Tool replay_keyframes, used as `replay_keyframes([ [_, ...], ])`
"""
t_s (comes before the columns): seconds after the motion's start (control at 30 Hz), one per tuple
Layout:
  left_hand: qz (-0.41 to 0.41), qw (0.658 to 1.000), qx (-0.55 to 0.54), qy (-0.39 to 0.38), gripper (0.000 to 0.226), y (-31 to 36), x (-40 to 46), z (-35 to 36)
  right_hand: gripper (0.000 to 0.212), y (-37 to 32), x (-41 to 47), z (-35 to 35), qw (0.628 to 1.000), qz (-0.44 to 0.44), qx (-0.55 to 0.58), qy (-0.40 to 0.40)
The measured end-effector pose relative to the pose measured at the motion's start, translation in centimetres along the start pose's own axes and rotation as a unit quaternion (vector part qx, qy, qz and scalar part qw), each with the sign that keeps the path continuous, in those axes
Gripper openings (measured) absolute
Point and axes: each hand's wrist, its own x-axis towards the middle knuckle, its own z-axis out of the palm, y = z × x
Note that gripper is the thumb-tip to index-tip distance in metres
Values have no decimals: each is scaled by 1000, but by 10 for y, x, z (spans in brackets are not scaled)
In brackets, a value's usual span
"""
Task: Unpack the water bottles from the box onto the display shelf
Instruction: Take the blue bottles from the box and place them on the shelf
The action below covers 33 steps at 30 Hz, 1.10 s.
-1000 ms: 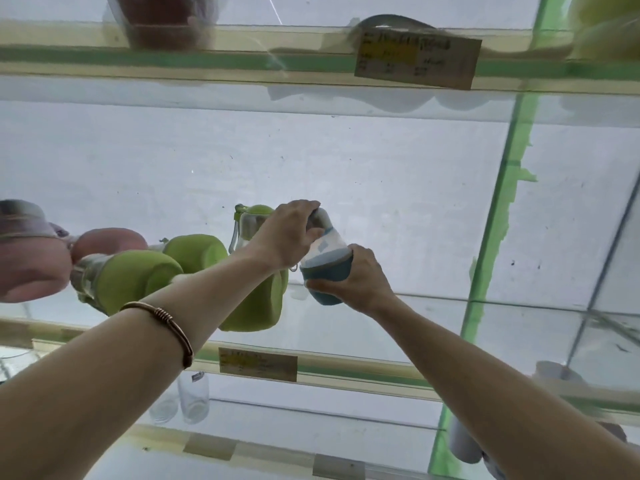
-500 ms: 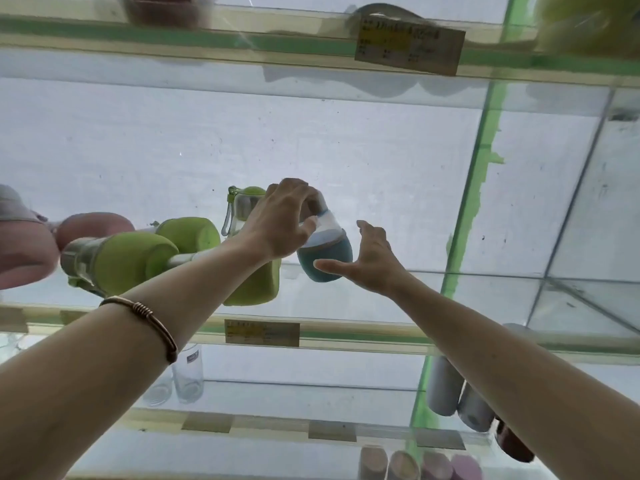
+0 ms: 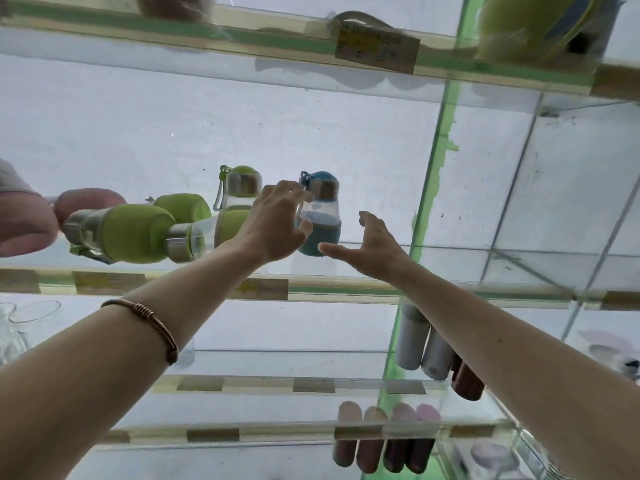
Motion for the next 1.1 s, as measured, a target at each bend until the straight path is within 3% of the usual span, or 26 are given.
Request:
replay_keyframes([
  [0.3, -76, 997, -34, 6, 37, 35, -22, -5, 100, -2, -31, -33, 998, -43, 16, -32],
  [0.47, -132, 990, -46, 26, 36, 47, -69, -11, 83, -10, -60, -30, 992, -98, 50, -54],
  [0.8, -289, 951, -98, 56, 31, 48, -220, -43, 73, -52, -141, 33, 971, -177, 76, -143],
  [1.1, -381, 916, -127, 26, 22, -3, -346, -113, 65, -140, -205, 119, 943, -214, 103, -233],
])
